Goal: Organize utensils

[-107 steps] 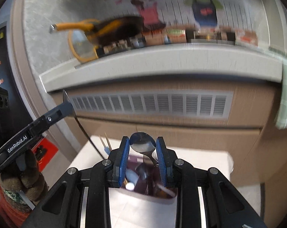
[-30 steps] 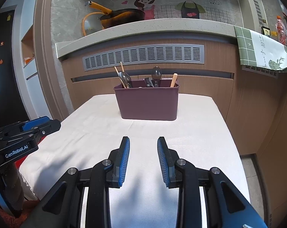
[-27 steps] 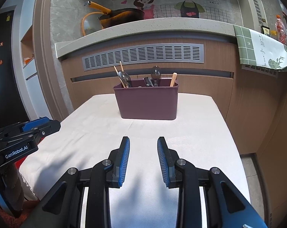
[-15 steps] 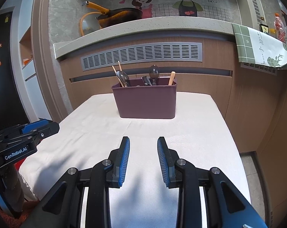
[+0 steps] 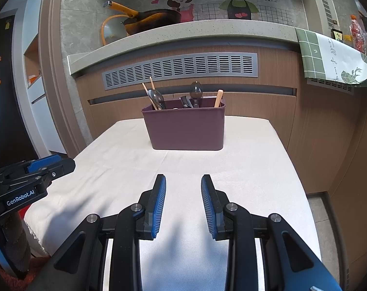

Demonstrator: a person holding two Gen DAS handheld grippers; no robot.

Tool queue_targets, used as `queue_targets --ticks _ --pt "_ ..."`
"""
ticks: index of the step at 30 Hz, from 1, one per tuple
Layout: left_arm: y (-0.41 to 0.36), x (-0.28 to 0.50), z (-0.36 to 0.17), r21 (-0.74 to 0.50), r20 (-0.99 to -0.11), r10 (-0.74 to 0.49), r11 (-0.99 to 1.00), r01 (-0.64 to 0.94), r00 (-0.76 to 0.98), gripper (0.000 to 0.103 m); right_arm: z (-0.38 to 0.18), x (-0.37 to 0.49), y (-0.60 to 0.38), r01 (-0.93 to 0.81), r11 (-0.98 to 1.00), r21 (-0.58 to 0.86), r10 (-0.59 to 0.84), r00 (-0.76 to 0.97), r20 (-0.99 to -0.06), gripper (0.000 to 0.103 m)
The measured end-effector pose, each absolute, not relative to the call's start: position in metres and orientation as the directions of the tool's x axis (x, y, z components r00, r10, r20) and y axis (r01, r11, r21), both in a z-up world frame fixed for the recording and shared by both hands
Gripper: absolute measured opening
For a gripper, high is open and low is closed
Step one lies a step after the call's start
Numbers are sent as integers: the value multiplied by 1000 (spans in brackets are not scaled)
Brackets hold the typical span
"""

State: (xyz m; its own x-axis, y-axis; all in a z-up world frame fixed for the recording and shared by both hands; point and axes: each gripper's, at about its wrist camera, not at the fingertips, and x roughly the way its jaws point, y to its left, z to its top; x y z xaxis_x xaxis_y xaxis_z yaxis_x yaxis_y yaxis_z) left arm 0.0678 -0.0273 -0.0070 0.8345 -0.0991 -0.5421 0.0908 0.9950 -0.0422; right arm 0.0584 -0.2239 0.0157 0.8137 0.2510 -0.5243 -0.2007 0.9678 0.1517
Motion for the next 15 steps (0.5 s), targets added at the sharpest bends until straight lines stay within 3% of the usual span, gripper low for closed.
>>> queue_targets --ticks 15 --pt "-27 66 -7 -54 -537 -113 994 100 836 41 19 56 -226 -181 973 145 231 828 -510 29"
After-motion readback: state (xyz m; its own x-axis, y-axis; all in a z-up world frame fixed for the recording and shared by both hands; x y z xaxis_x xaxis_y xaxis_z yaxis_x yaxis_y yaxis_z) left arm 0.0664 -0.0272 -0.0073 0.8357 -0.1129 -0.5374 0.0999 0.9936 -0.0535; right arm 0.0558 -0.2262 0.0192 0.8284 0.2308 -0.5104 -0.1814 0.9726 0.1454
